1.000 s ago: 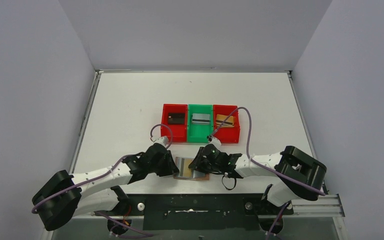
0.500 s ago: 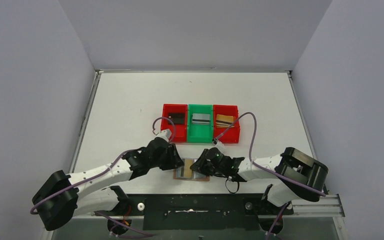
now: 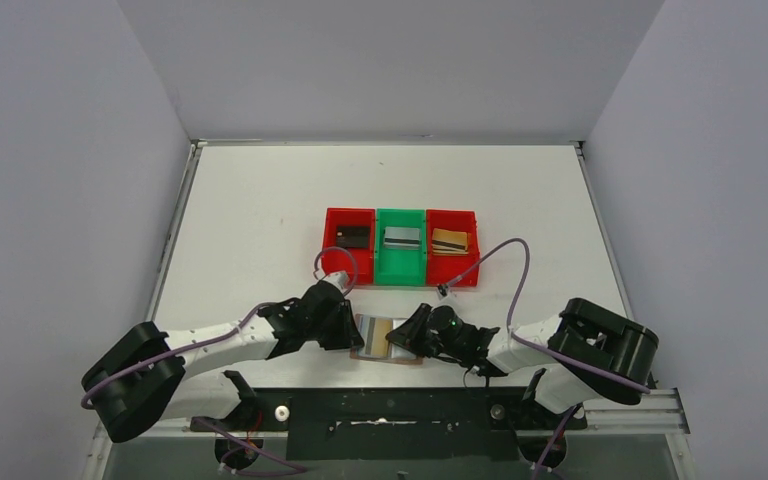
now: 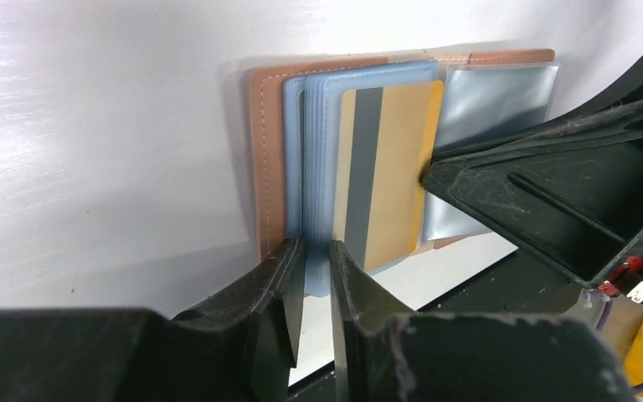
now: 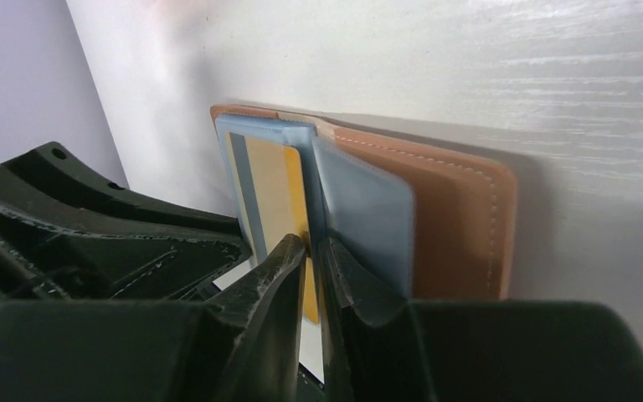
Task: Take the credit cards out of the card holder
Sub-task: Remove the credit card from the card holder.
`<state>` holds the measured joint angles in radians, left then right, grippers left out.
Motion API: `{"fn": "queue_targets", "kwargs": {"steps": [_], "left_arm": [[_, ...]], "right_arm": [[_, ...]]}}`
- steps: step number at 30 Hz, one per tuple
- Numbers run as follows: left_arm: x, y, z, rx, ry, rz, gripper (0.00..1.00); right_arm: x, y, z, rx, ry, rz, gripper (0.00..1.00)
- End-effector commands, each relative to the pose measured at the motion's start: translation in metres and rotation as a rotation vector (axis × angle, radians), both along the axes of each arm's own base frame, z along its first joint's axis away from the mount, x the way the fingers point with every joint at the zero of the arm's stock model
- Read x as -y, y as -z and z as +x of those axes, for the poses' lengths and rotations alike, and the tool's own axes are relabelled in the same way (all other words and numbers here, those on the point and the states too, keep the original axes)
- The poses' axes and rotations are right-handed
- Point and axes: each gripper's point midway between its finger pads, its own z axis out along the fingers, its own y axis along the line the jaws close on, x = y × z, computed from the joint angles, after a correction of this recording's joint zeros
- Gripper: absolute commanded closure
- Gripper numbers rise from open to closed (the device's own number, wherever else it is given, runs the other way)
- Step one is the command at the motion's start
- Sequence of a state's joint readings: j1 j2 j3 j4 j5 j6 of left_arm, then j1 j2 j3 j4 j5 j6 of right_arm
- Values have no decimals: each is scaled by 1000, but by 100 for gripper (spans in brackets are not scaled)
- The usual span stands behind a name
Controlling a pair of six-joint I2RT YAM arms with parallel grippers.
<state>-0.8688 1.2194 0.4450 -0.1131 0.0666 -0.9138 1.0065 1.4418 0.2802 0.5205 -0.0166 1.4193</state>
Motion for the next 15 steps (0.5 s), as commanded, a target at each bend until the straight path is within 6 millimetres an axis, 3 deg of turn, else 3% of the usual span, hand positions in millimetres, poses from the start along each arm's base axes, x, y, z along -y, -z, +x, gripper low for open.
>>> {"fn": "queue_targets", "kwargs": {"steps": [1,8,15], "left_arm": [[9,3,-6,-14,50,-37,84],[2,6,-8,-12,38,-14,95],[-5,7,-6,-4,15,15,100]], "right_arm": [[3,0,3,15,28,49,86],[-11,-11,4,63,-31,87,87],[-10,-10,6,64,-26,69,98]]}}
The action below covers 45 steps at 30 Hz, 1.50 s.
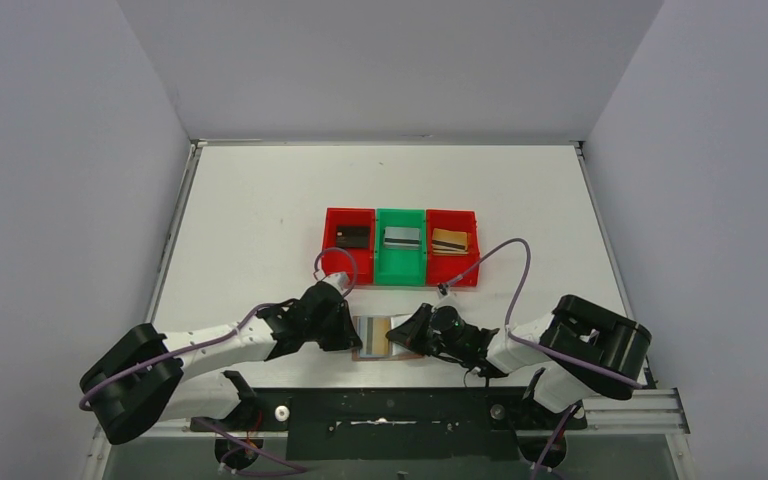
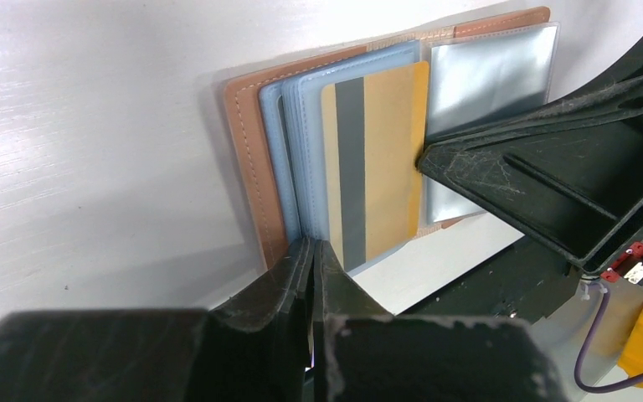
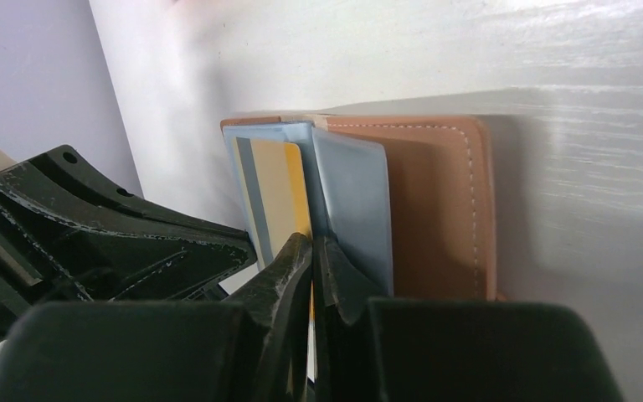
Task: Take the credit cards out of the card holder
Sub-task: Remove the credit card from the card holder.
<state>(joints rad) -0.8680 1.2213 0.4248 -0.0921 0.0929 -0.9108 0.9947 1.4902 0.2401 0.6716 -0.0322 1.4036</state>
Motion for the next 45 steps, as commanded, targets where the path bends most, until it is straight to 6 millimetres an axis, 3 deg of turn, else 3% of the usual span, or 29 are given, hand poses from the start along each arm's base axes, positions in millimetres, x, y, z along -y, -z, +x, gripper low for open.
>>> {"fn": "queue_targets", "kwargs": {"steps": [1,10,19,21,22,25,28,30,33,38,42,45], "left_arm": [[-7,3,-1,13,-10,34,100],[-17,5,1,23,-41,66,100],[-16,-3,5,43,-41,68,100],[-9,-16,11,72,-37,38,93],[-6,-24,14,87,-37,24,83],[6,-52,28,152,-33,-20,68],[24,-79,39,204,-12,-83,62],[36,-83,41,205,21,-116,60],[36,-65,45,175,16,-57,60],[9,-20,41,96,-36,125,64],[-3,0,31,62,-39,166,66],[-9,12,23,33,-27,185,73]], "right_arm": [[-5,-7,2,22,-10,8,99],[6,-3,-1,9,7,-27,100],[5,-4,1,12,6,-34,99],[4,-3,1,10,4,-39,99],[4,-2,1,6,4,-41,99],[2,1,0,-5,-3,-44,99],[2,3,-1,-14,-2,-46,99],[3,4,-1,-16,-1,-48,99],[4,4,-1,-17,2,-48,99],[3,2,0,-15,1,-44,98],[2,0,0,-12,-2,-39,98],[-1,-4,0,-7,-9,-21,96]]}}
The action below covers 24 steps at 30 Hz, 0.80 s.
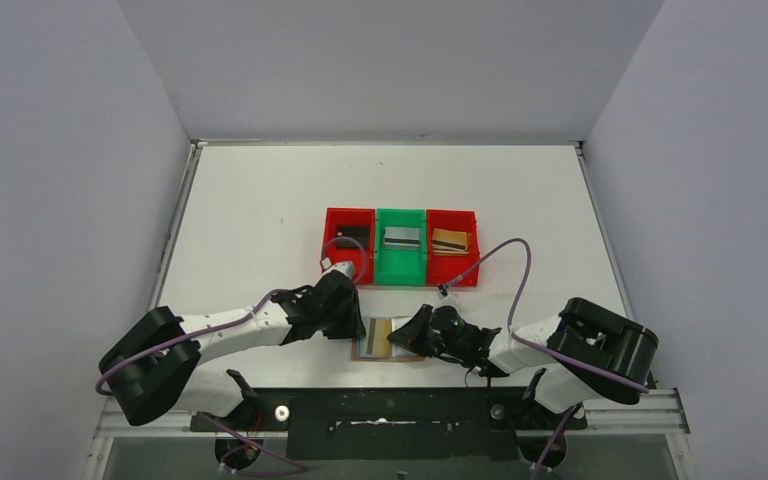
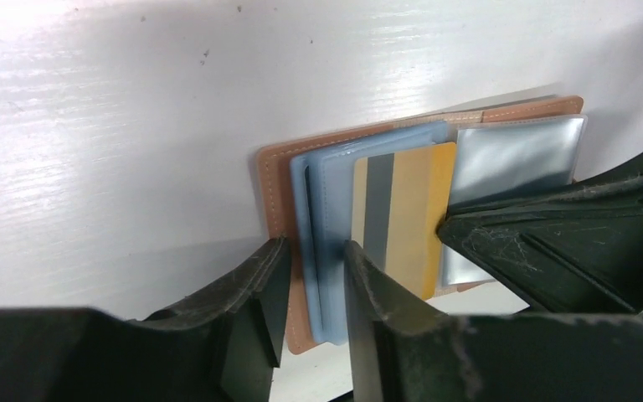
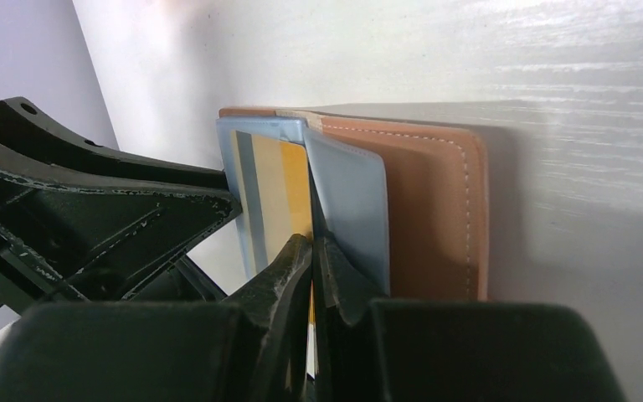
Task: Take the credit cards out of the card holder
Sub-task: Remove the credit card from the card holder.
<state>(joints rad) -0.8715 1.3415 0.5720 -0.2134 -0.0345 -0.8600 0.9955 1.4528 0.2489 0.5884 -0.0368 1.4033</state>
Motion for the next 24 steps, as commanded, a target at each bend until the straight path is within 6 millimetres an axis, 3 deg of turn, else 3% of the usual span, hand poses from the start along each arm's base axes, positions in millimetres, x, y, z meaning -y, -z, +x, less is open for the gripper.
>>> {"fn": "queue_targets", "kwargs": {"steps": [1,5,14,17,21,24], "left_arm": [[-7,13,-6,-17,5,37,77],[-17,22,-10,-32,-5,79,87],[-21,27,-15,-42,7,88,92],[-20,27,-15,-42,11,84,93],[-20,25,-14,-39,12,81,95],[-21,25,-15,-34,16,85,96]], "right_arm": [[-6,-7,5,16,-4,15,95],[-8,-14,6,24,1,48,88],[-12,-19,6,24,-2,92,77],[-14,-16,6,18,-9,91,80],[-6,-8,8,1,28,53,95],[3,-9,8,14,57,46,100]]}}
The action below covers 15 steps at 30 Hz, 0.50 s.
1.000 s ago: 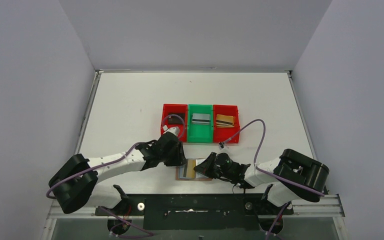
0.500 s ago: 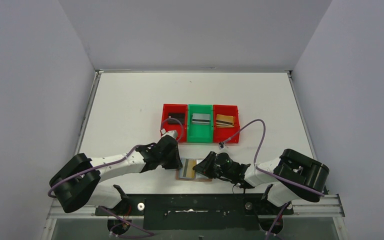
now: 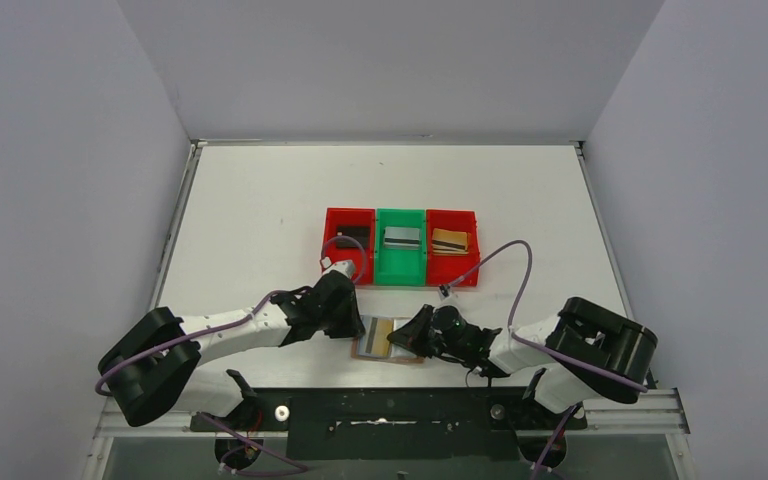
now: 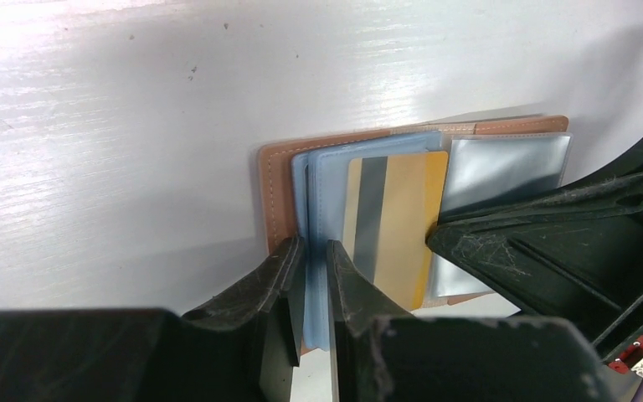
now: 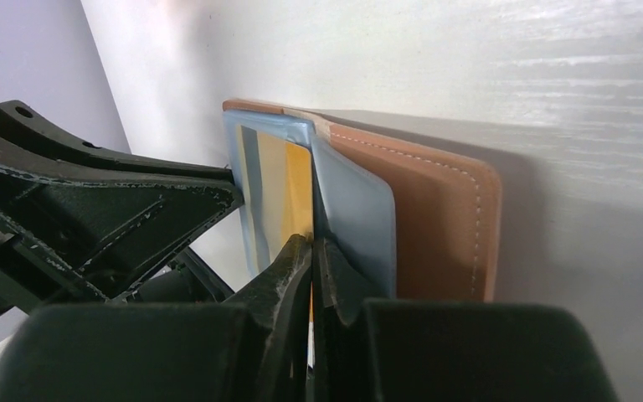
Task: Take the credit cards out of the card holder
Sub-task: Remove the credit card from the card holder.
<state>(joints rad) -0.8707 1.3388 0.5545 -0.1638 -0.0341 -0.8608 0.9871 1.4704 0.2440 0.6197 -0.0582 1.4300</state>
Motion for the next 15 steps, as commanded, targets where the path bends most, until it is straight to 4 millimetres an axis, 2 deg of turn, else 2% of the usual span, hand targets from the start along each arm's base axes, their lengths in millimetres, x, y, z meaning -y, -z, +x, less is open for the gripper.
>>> {"fn": "queue_targets", "kwargs": {"steps": [1,7,10,12,15], "left_arm": [[-26,26,-18,-53,19,114,96],[-26,25,-17,-40,41,125,97],[-25,23,-16,-35,55,126,98],[-23,20,-15,-27,60,121,94],[-21,8,-11,-7,59,112,82]], "right_arm": [[8,-10,9,43,55,8,100],[17,-18,12,87,47,-44,100],[18,-16,12,82,38,-57,100],[19,-12,11,70,34,-63,100],[20,-7,11,52,43,-66,100]]}}
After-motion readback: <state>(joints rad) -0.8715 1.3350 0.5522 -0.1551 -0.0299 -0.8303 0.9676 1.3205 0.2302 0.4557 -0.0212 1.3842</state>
